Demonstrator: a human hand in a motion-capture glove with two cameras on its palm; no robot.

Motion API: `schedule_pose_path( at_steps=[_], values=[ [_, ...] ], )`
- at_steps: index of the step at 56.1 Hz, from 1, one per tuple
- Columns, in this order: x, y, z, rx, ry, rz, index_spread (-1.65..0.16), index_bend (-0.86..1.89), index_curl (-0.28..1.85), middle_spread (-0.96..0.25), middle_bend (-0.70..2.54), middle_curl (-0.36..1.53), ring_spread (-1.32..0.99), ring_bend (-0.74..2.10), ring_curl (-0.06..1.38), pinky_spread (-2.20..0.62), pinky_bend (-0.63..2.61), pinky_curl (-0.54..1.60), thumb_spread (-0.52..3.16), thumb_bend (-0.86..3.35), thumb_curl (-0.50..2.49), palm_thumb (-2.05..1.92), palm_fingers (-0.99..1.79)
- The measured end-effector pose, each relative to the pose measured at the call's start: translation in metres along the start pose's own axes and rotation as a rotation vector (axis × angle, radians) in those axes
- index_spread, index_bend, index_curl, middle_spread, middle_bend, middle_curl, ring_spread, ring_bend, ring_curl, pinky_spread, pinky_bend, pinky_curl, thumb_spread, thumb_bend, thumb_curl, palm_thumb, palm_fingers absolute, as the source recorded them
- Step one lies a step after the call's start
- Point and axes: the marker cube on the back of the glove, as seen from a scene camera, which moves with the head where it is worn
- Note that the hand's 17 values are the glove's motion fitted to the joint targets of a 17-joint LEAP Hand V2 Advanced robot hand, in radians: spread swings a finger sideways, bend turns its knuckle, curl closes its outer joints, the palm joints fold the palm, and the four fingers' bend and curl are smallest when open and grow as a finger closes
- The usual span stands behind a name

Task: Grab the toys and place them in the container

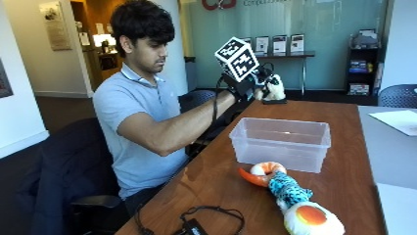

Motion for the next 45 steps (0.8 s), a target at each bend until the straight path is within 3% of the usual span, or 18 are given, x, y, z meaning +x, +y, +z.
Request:
schedule_pose_path(
  at_steps=[8,10,12,14,21,31,39,45],
  values=[
    [0.001,-0.004,0.017,-0.145,-0.032,0.021,-0.11,0.33,0.49,-0.08,0.22,0.26,-0.13,0.63,0.25,-0.41,0.95,0.36,1.54,0.45,0.44,0.8,0.97],
    [0.006,0.0,0.02,-0.198,-0.029,0.041,-0.12,0.29,0.5,-0.08,0.18,0.26,-0.12,0.57,0.24,-0.41,1.0,0.38,1.53,0.42,0.43,0.74,0.85],
    [0.011,0.004,0.021,-0.212,-0.007,0.063,-0.14,0.25,0.52,-0.06,0.1,0.24,-0.1,0.4,0.21,-0.35,1.06,0.42,1.53,0.34,0.38,0.58,0.37],
    [0.016,0.009,0.019,-0.202,0.028,0.078,-0.15,0.25,0.54,-0.05,0.13,0.24,-0.08,0.35,0.22,-0.32,1.09,0.44,1.52,0.28,0.35,0.48,0.26],
    [0.034,0.03,0.006,-0.193,0.092,0.112,-0.21,0.22,0.45,-0.04,0.14,0.22,-0.05,0.26,0.14,-0.25,1.1,0.39,1.43,0.1,0.29,0.2,0.27],
    [0.098,0.072,-0.002,-0.251,0.138,0.277,-0.26,0.22,0.45,-0.04,0.18,0.23,-0.07,0.3,0.15,-0.17,1.03,0.35,1.45,0.09,0.31,0.22,0.29],
    [0.16,0.105,0.024,-0.439,0.186,0.416,-0.29,0.18,0.44,-0.05,0.23,0.26,-0.1,0.4,0.18,-0.15,0.91,0.32,1.59,0.23,0.38,0.45,0.34],
    [0.198,0.131,0.052,-0.643,0.297,0.416,-0.32,0.27,0.47,-0.07,0.26,0.29,-0.13,0.3,0.18,-0.09,0.74,0.29,1.65,0.35,0.44,0.59,0.14]
  ],
)
